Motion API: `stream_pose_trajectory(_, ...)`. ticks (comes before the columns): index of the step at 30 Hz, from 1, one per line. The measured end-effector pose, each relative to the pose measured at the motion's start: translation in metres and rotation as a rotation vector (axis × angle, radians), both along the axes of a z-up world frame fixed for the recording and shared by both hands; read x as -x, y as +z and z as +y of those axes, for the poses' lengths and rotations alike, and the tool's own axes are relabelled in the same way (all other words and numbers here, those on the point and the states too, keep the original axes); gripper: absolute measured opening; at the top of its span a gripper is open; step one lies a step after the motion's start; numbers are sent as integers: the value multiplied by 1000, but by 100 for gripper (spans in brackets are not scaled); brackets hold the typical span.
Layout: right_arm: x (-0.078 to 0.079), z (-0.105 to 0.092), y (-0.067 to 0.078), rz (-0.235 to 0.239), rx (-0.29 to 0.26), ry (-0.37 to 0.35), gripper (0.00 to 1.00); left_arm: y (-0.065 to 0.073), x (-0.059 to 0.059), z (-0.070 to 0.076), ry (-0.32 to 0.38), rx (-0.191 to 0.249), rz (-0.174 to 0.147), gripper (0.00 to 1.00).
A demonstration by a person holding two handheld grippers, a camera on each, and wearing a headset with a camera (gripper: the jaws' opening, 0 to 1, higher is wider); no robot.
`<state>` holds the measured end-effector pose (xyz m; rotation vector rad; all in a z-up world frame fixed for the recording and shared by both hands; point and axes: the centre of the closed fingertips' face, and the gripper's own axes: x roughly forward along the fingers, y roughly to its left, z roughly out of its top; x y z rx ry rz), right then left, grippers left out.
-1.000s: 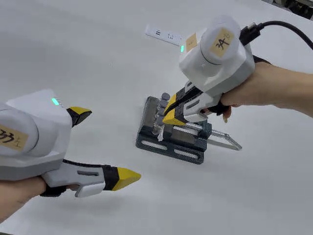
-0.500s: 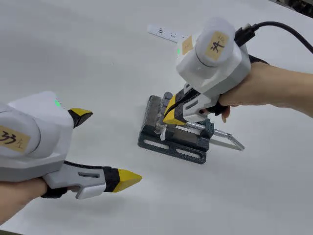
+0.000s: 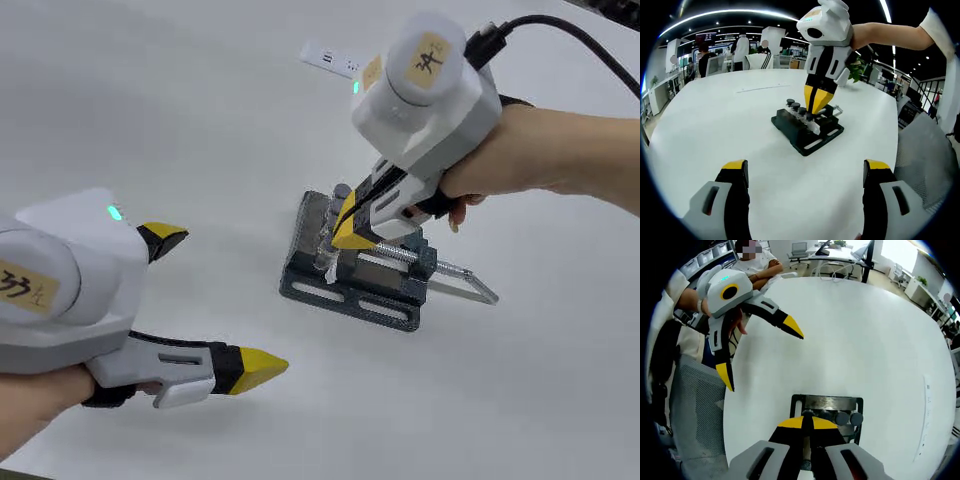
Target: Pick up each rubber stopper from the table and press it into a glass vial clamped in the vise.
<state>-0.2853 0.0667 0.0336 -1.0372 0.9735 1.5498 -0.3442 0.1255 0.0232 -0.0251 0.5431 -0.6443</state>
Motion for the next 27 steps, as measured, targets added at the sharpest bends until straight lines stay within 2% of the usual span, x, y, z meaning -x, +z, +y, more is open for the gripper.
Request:
stream_pose_trajectory(3, 1, 0, 0, 3, 15, 5, 0, -1, -1, -1, -1, 3, 4, 94)
stream_pose_trajectory(5, 2, 0, -1, -13, 30, 11, 0, -1, -3, -2, -2, 7, 5, 94)
stream_pose_trajectory(6, 2, 0, 0, -29, 37, 43, 0, -1, -3, -3, -2, 9, 5, 94)
stream_pose_trajectory(13, 3, -2, -1, -35, 72, 39, 0, -2, -6, -5, 1, 20, 8, 94)
stream_pose_trajectory(14, 3, -2, -1, -33, 73, 43, 0, -2, -6, -5, 2, 21, 8, 94)
stream_pose_trajectory(16, 2, -2, -2, -12, 75, 3, 0, -3, -6, -5, 5, 23, 9, 94)
stream_pose_trajectory(27, 0, 0, -5, -14, 65, -5, 0, -7, -7, -3, 23, 32, 15, 94)
